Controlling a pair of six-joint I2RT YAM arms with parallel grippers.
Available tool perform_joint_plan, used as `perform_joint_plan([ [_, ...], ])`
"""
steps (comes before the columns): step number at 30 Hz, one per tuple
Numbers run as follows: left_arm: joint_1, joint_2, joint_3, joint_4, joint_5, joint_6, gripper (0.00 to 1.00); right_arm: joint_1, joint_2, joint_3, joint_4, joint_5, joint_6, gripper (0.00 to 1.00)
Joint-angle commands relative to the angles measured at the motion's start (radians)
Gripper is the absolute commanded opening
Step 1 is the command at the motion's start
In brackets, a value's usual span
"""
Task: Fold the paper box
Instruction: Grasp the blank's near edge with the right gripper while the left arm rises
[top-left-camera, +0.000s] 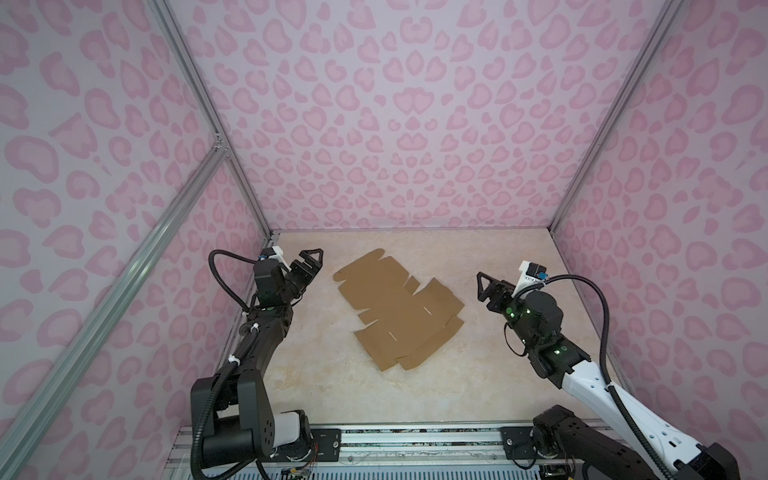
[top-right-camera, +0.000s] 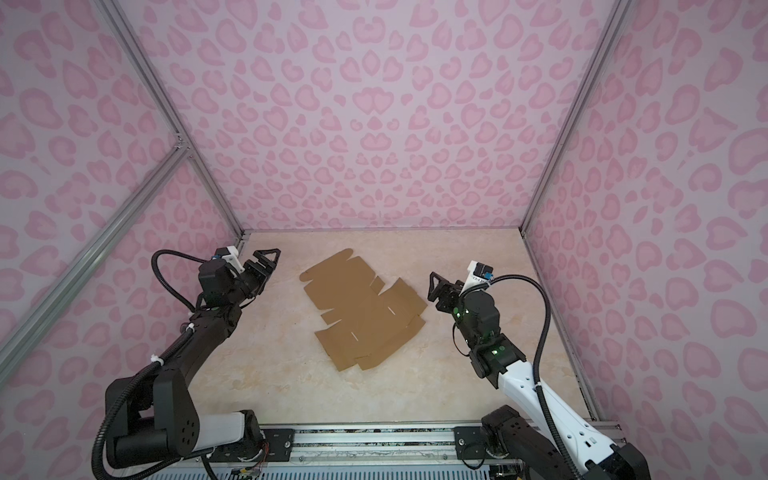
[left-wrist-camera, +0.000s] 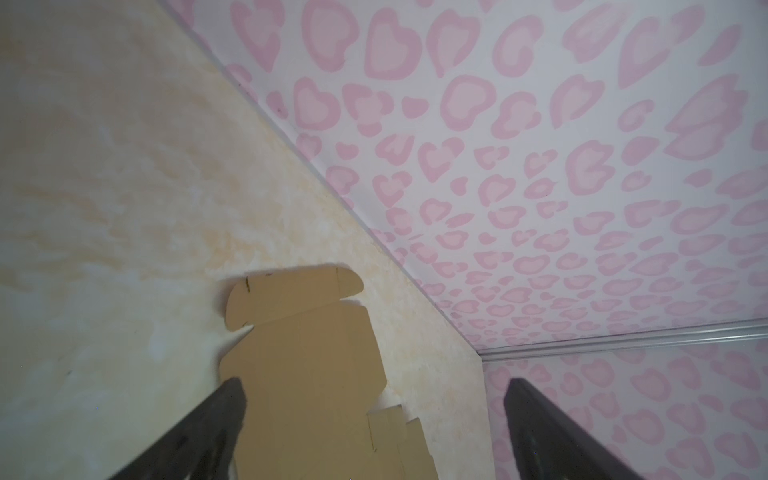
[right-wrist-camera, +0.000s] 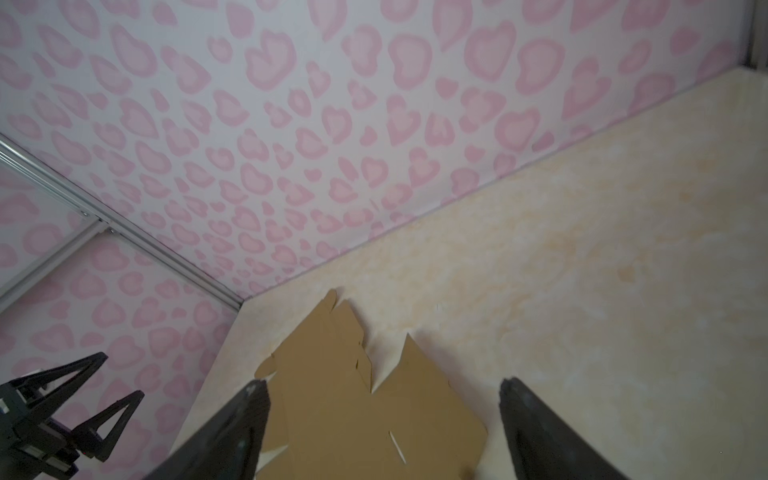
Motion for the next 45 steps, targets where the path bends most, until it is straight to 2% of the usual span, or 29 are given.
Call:
perform_joint_plan([
  [1,-0.008,-0.091,-0.015,-0.195,-0.069,0.026,1.0,0.087,0.04,-0.026,-0.199,0.002,0.206,0.82],
  [4,-0.045,-0.18,-0.016,-0.335,-0.174,0.075,0.99,0.193,0.079,-0.054,-0.208,0.03,0.322,0.79],
  [6,-0.066,-0.22,-0.008,-0.412,-0.236,0.111,0.99,0.24,0.093,-0.088,-0.151,0.03,0.386,0.77],
  [10,-0.081,-0.272,-0.005,-0.489,-0.269,0.163,0.99,0.279,0.14,-0.124,-0.078,0.028,0.488,0.7],
  [15,-0.104,-0.297,-0.002,-0.526,-0.299,0.208,0.98,0.322,0.251,-0.161,-0.008,0.018,0.643,0.67],
  [18,-0.109,-0.296,-0.001,-0.527,-0.301,0.21,0.98,0.331,0.316,-0.208,0.134,0.024,0.711,0.62],
  [23,-0.112,-0.274,0.012,-0.534,-0.286,0.216,0.98,0.326,0.432,-0.158,0.212,-0.034,0.677,0.56],
  [27,-0.111,-0.278,0.004,-0.533,-0.283,0.225,0.98,0.314,0.5,-0.171,0.285,-0.04,0.689,0.45],
  [31,-0.113,-0.28,0.002,-0.532,-0.276,0.227,0.98,0.29,0.542,-0.198,0.357,-0.052,0.709,0.39],
  [39,-0.112,-0.269,0.003,-0.528,-0.271,0.229,0.98,0.284,0.538,-0.15,0.29,0.036,0.612,0.33],
  [45,-0.112,-0.281,0.003,-0.526,-0.255,0.237,0.98,0.222,0.597,-0.151,0.346,-0.03,0.561,0.28],
])
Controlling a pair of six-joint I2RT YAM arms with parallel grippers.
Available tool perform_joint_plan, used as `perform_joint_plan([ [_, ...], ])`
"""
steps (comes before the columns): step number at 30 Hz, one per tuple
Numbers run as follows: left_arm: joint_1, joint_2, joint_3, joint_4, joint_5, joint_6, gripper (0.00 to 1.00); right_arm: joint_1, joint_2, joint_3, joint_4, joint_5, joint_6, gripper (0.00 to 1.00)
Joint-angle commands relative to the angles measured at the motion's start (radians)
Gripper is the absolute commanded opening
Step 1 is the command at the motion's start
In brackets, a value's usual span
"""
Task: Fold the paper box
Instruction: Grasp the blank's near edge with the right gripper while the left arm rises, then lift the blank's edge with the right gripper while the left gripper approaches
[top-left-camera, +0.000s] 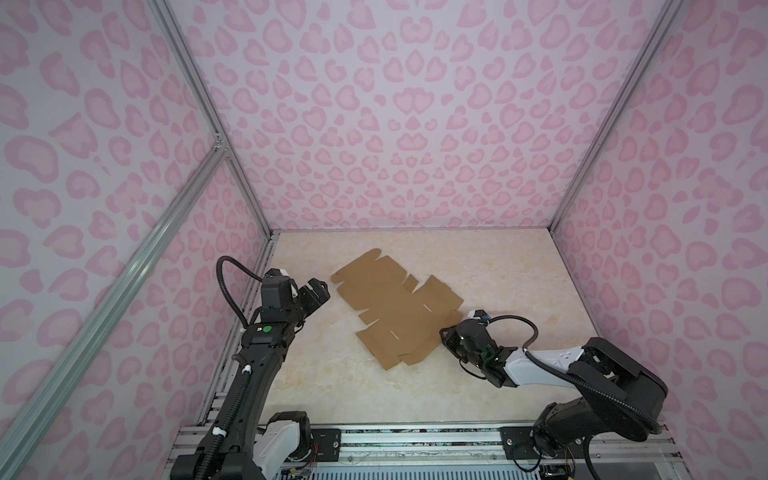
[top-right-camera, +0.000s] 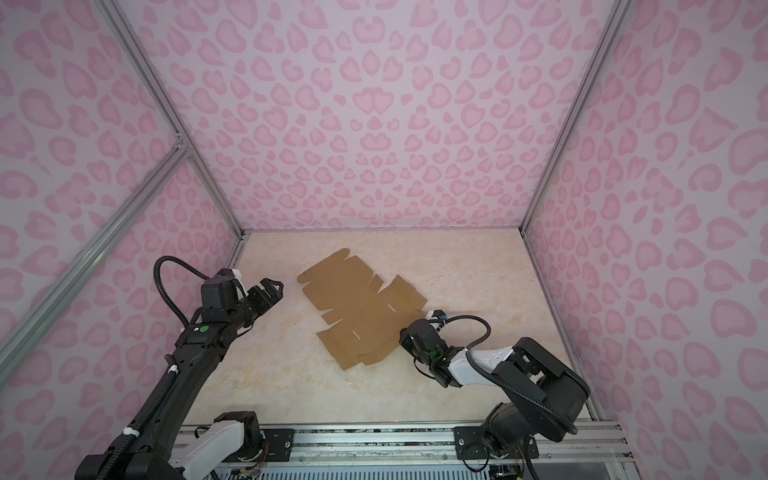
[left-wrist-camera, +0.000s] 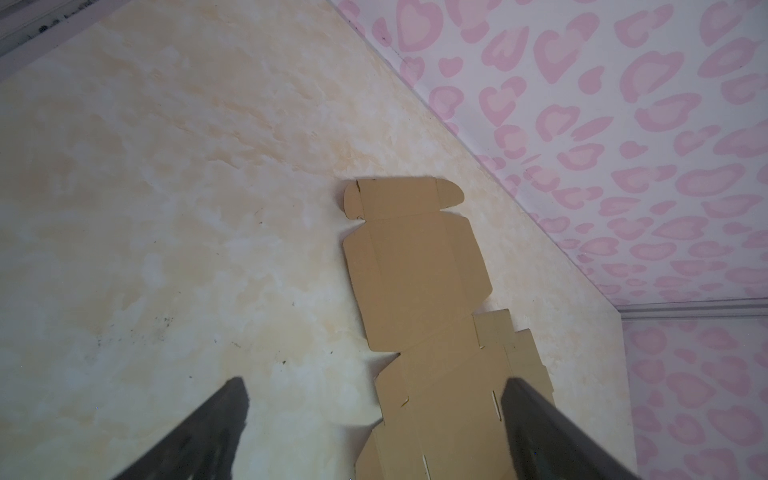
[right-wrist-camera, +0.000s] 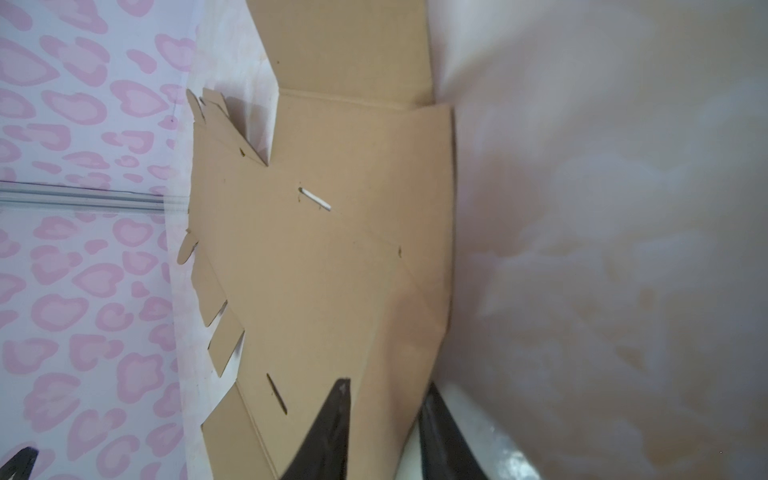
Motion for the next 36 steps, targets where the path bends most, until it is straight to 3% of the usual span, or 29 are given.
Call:
perform_joint_plan([
  [1,0.001,-0.013,0.002,0.012,0.005,0.013,0.98,-0.021,0.036,0.0,0.044,-0.033,-0.043,0.27],
  [11,0.0,-0.04,-0.008,0.049,0.029,-0.001,0.99,-0.037,0.133,0.025,0.193,-0.095,-0.133,0.22],
  [18,0.0,-0.063,0.01,0.105,0.03,-0.062,0.97,-0.073,0.149,0.015,0.231,-0.15,-0.14,0.12],
  [24,0.0,-0.085,0.044,0.235,-0.007,-0.176,0.97,-0.101,0.025,0.157,-0.13,-0.164,-0.345,0.07],
  [28,-0.001,-0.027,0.121,0.332,0.01,-0.2,0.97,-0.165,-0.021,0.295,-0.369,-0.261,-0.519,0.0],
  [30,0.0,0.026,0.196,0.355,0.03,-0.171,0.97,-0.198,-0.032,0.376,-0.48,-0.34,-0.615,0.0],
  [33,-0.005,0.102,0.292,0.407,0.09,-0.056,0.96,-0.218,-0.054,0.493,-0.665,-0.365,-0.753,0.0],
  [36,-0.008,0.185,0.397,0.459,0.206,0.076,0.96,-0.224,-0.06,0.628,-0.855,-0.407,-0.923,0.0],
])
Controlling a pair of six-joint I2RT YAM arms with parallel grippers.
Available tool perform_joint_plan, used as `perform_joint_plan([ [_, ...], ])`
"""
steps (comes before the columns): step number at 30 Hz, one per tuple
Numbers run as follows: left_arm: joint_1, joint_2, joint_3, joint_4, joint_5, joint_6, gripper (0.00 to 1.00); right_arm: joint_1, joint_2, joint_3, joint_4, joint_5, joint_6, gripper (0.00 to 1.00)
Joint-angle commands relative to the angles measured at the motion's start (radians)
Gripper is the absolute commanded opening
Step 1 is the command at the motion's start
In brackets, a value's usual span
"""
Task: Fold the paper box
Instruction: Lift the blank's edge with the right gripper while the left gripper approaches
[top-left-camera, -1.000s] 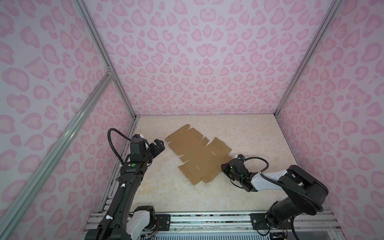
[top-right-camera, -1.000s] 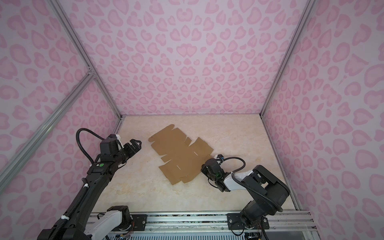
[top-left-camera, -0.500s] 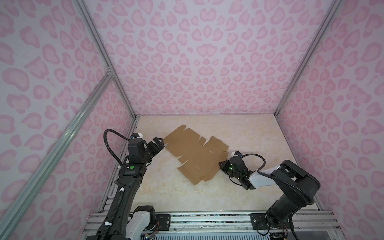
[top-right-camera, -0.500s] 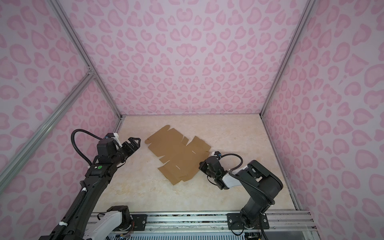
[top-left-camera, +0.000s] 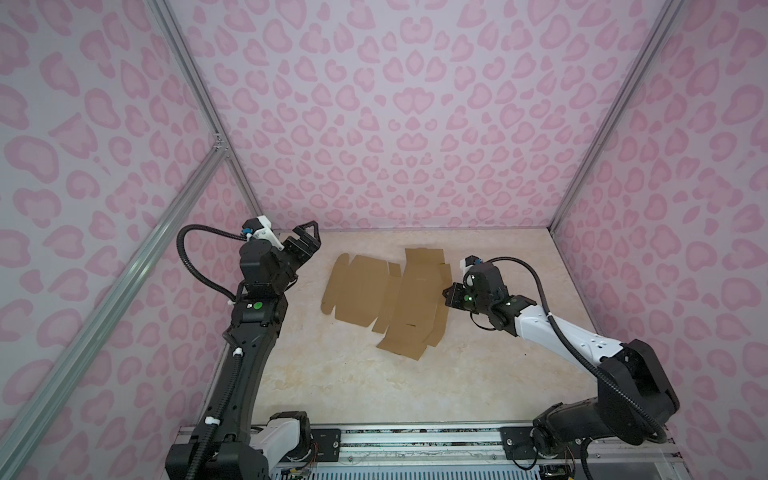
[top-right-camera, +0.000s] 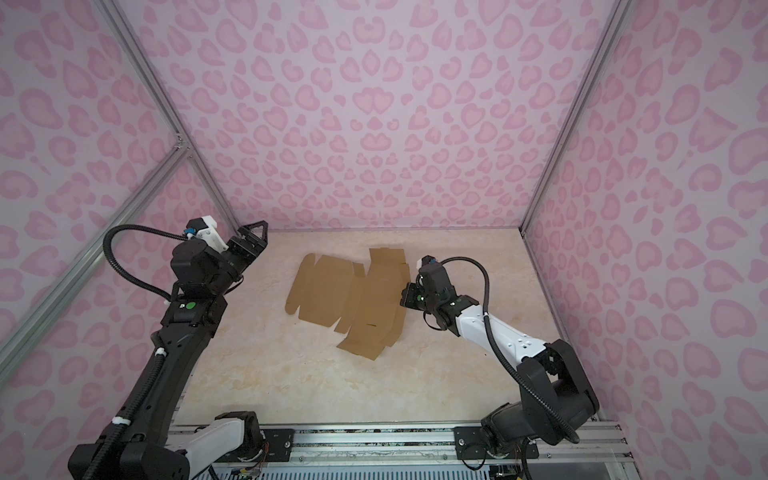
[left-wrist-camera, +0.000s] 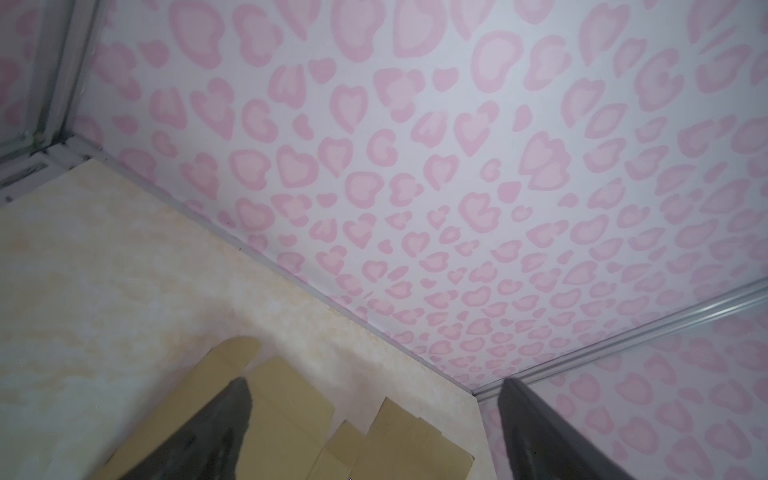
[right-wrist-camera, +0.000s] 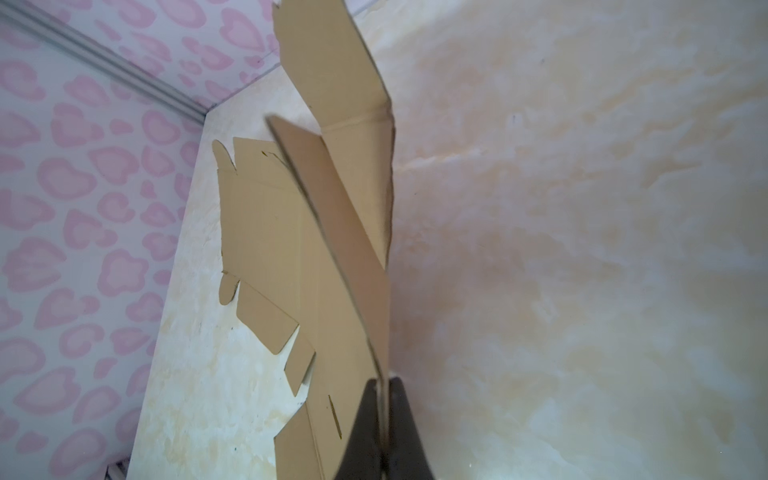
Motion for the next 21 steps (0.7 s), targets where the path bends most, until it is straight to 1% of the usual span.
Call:
perform_joint_plan([
  [1,-0.006,0.065,0.08,0.12,0.158,0.173,0.96,-0.013,0.009,0.129,-0.342,-0.087,-0.273,0.0],
  [2,-0.01,0.08,0.093,0.167,0.199,0.212,0.96,-0.017,0.013,0.167,-0.392,-0.091,-0.297,0.0],
  [3,-0.019,0.097,0.106,0.179,0.209,0.264,0.96,-0.026,0.018,0.204,-0.436,-0.123,-0.325,0.0],
  [5,-0.041,0.112,0.104,0.209,0.195,0.364,0.96,-0.031,0.036,0.287,-0.526,-0.192,-0.391,0.0],
  [7,-0.065,0.111,0.084,0.25,0.185,0.468,0.96,-0.031,0.044,0.351,-0.589,-0.212,-0.431,0.0],
  [9,-0.088,0.108,0.056,0.286,0.205,0.575,0.96,-0.03,0.067,0.415,-0.638,-0.211,-0.474,0.0],
  [11,-0.117,0.105,0.032,0.297,0.212,0.673,0.96,-0.027,0.107,0.503,-0.707,-0.15,-0.505,0.0],
  [12,-0.126,0.105,0.021,0.299,0.214,0.707,0.96,-0.022,0.135,0.574,-0.747,-0.128,-0.532,0.0],
  [13,-0.133,0.108,0.011,0.301,0.22,0.73,0.96,-0.022,0.165,0.627,-0.789,-0.135,-0.561,0.0],
  [15,-0.133,0.119,-0.005,0.307,0.257,0.736,0.96,-0.025,0.227,0.727,-0.86,-0.141,-0.608,0.0],
  [17,-0.139,0.127,-0.02,0.305,0.339,0.757,0.96,-0.027,0.281,0.812,-0.912,-0.057,-0.63,0.0],
  [18,-0.145,0.128,-0.032,0.295,0.375,0.782,0.96,-0.037,0.31,0.852,-0.938,-0.065,-0.65,0.0],
  [19,-0.152,0.128,-0.046,0.289,0.394,0.816,0.96,-0.05,0.331,0.876,-0.951,-0.095,-0.663,0.0],
  [21,-0.167,0.128,-0.085,0.283,0.416,0.894,0.96,-0.059,0.379,0.937,-0.986,-0.102,-0.678,0.0],
])
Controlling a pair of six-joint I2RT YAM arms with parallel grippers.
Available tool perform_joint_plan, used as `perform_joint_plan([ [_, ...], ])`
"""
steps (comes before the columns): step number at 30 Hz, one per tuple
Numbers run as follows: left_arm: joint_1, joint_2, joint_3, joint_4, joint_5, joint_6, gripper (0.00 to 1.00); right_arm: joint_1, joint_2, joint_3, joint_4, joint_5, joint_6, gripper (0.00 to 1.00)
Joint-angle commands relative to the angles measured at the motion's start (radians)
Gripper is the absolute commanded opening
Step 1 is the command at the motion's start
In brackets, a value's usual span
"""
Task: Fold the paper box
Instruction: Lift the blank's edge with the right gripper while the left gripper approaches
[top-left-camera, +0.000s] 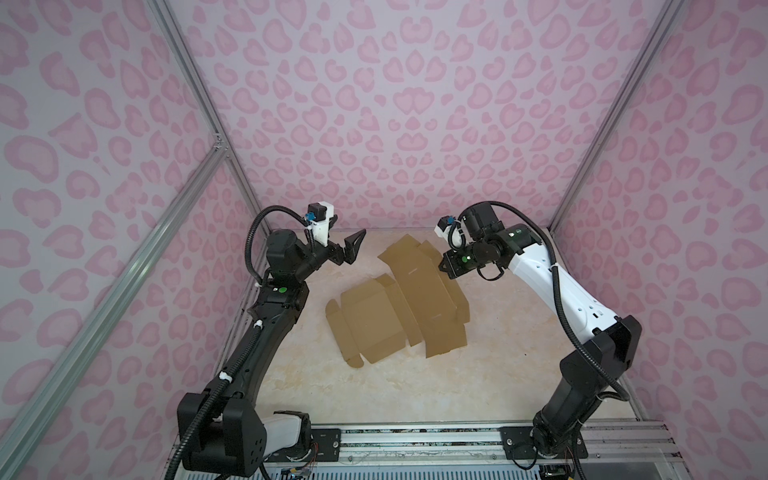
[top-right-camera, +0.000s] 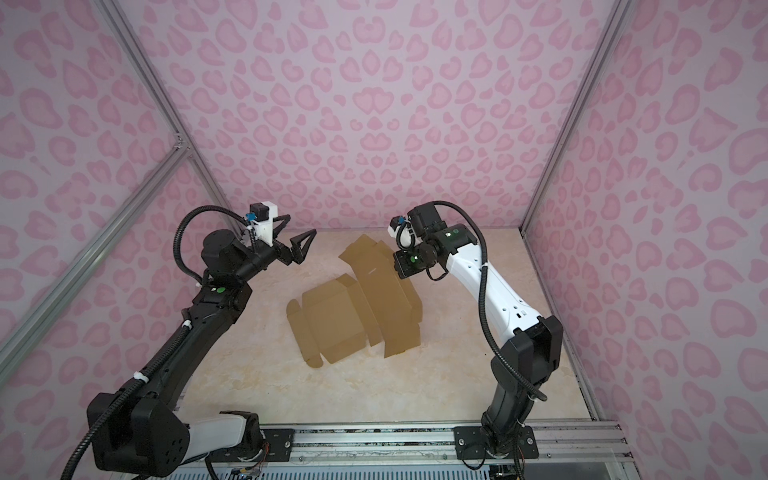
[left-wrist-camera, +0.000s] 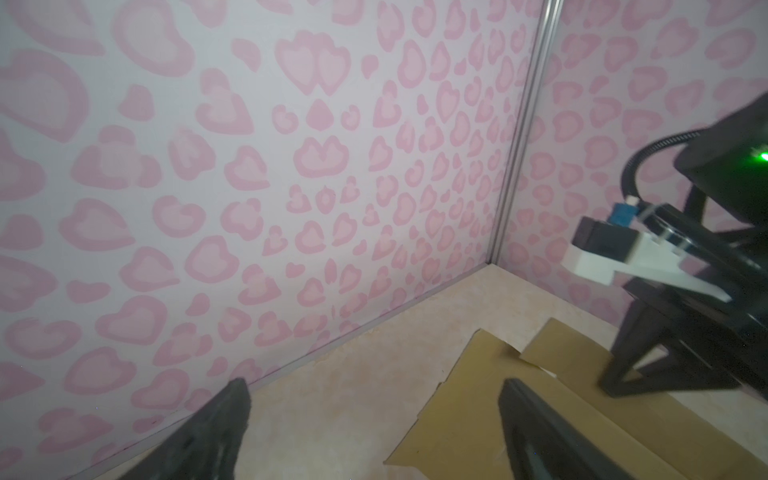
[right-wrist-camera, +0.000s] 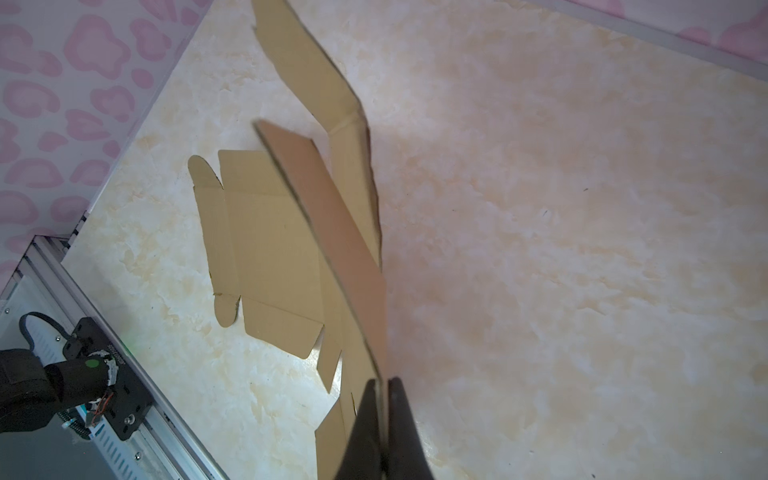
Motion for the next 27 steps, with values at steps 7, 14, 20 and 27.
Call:
perform_joint_plan([
  [7,-0.032,0.053,-0.096,-0.003,0.072,0.361,0.96,0.017,0.037,0.015,-0.096,-0.037,-0.103,0.0],
  [14,-0.029,0.171,-0.008,-0.065,0.161,0.385,0.91,0.075,0.032,-0.021,-0.103,-0.026,-0.136,0.0],
  [20,-0.033,0.157,-0.074,-0.119,0.227,0.471,0.92,0.094,0.043,-0.019,-0.104,-0.014,-0.138,0.0],
  [27,-0.046,0.192,-0.057,-0.214,0.246,0.503,0.88,0.113,0.05,-0.009,-0.112,-0.02,-0.15,0.0],
])
